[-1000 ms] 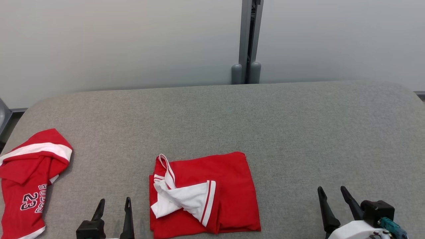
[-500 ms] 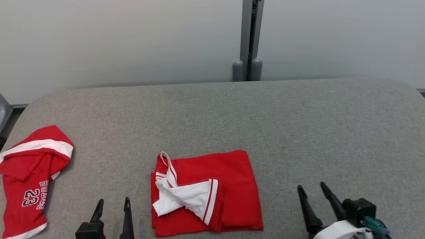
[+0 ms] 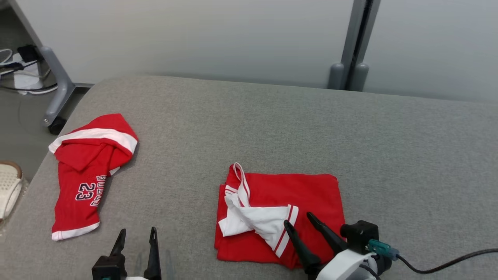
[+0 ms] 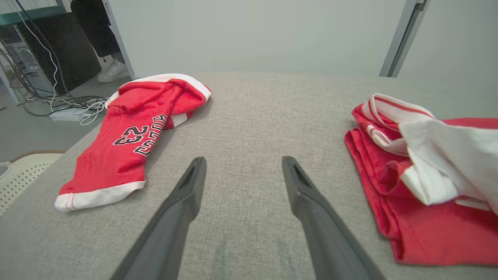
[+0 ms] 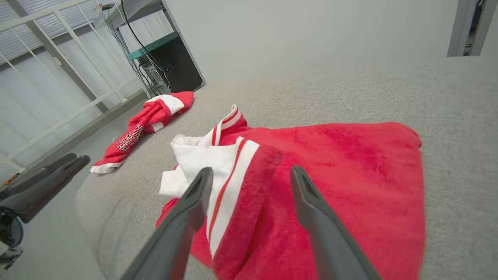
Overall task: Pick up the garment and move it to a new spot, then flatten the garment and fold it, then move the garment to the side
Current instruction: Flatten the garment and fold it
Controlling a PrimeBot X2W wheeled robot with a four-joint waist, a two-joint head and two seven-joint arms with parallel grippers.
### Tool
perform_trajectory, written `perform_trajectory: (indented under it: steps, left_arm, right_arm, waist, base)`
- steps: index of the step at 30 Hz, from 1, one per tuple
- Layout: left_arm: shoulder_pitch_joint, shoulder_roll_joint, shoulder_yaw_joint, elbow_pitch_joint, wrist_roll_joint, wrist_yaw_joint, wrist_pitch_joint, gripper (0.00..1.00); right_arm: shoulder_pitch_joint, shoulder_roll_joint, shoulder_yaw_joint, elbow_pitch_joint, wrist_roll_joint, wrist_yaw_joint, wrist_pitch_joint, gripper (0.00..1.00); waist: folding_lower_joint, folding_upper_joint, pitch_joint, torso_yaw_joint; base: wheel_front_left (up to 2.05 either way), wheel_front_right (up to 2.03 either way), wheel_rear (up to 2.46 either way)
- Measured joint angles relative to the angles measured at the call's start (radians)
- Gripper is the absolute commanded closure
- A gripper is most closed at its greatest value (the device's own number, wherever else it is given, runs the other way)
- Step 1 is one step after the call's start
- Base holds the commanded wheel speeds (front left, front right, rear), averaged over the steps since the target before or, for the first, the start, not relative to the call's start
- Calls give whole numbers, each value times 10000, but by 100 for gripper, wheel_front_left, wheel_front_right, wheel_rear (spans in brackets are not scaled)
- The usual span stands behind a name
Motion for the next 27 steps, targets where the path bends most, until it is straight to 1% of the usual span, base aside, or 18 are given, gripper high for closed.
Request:
perform_trajectory:
  steps: [1, 2, 3, 4, 8, 11, 12, 13, 14, 17, 18, 20, 22, 23, 25, 27]
  left_arm:
    - [-40, -4, 13, -4, 0, 0, 0, 0]
    - [-82, -6, 4, -12, 0, 0, 0, 0]
    - [-122, -4, -17, -36, -2, -15, 0, 0]
    - [-129, -6, -23, -42, -4, -15, 0, 0]
    - [-233, -2, -71, -90, -35, -10, 0, 0]
    - [-264, -4, -98, -90, -75, 4, 0, 0]
    - [-269, -2, -109, -84, -81, 2, 0, 0]
    - [-282, 0, -127, -73, -81, 0, 0, 0]
    - [-304, -6, -153, -65, -82, -2, 2, 0]
    - [-349, -6, -265, -73, -121, 0, 0, 0]
    - [-384, -4, -297, -82, -148, 2, 2, 0]
    - [-508, -6, -341, -117, -180, 19, 0, 0]
    - [-558, -8, -357, -136, -192, 42, 0, 0]
    - [-564, -8, -349, -136, -198, 46, 0, 0]
    - [-571, -8, -318, -161, -215, 61, 0, 0]
    - [-578, -4, -259, -184, -224, 98, 0, 0]
  right_arm:
    - [-161, 2, 88, 188, 59, 0, 0, 14]
    - [-303, 2, 163, 362, 155, 0, 0, 37]
    - [-555, -12, 422, 623, 313, 0, 0, 63]
    - [-672, -8, 531, 732, 368, 0, 0, 100]
    - [-1133, -13, 1323, 901, 491, 0, 0, 100]
    - [-1299, -8, 2391, 832, 803, 0, 2, 100]
    - [-1340, 6, 2763, 857, 968, 0, 2, 88]
    - [-1378, 13, 3120, 963, 1208, 0, 0, 58]
    - [-1386, 15, 3490, 1011, 1559, 0, 2, 0]
    - [-1599, -12, 4512, 940, 2265, 0, 2, 0]
    - [-1697, 4, 4648, 828, 2460, 0, 0, 0]
    - [-1872, -65, 4585, 627, 2594, 0, 2, 0]
    - [-1878, -293, 4013, 405, 2564, 2, 2, 0]
    - [-1840, -418, 3517, 387, 2383, 2, 0, 0]
    - [-1655, -617, 2251, 525, 1685, 0, 0, 0]
    - [-1255, -675, 721, 656, 736, 0, 0, 0]
  waist:
    - [0, 0, 42, 117]
    - [0, -1, 84, 232]
    - [0, -1, 164, 442]
    - [0, 0, 208, 537]
    - [0, 0, 348, 777]
    - [0, 0, 347, 780]
    - [0, 0, 333, 746]
    - [0, 0, 314, 702]
    - [0, -1, 295, 652]
    - [0, 0, 236, 442]
    - [0, 0, 223, 349]
    - [0, -1, 201, 147]
    - [0, 0, 179, -79]
    - [0, 0, 166, -197]
    - [0, 0, 130, -446]
    - [0, 0, 81, -699]
  base:
    - [0, 0, 0]
    - [0, 0, 0]
    - [0, 0, 0]
    - [0, 0, 0]
    - [0, 0, 0]
    - [0, 0, 0]
    - [0, 0, 0]
    - [0, 0, 0]
    - [0, 0, 0]
    - [0, 0, 0]
    - [0, 0, 0]
    - [0, 0, 0]
    - [0, 0, 0]
    - [0, 0, 0]
    - [0, 0, 0]
    - [0, 0, 0]
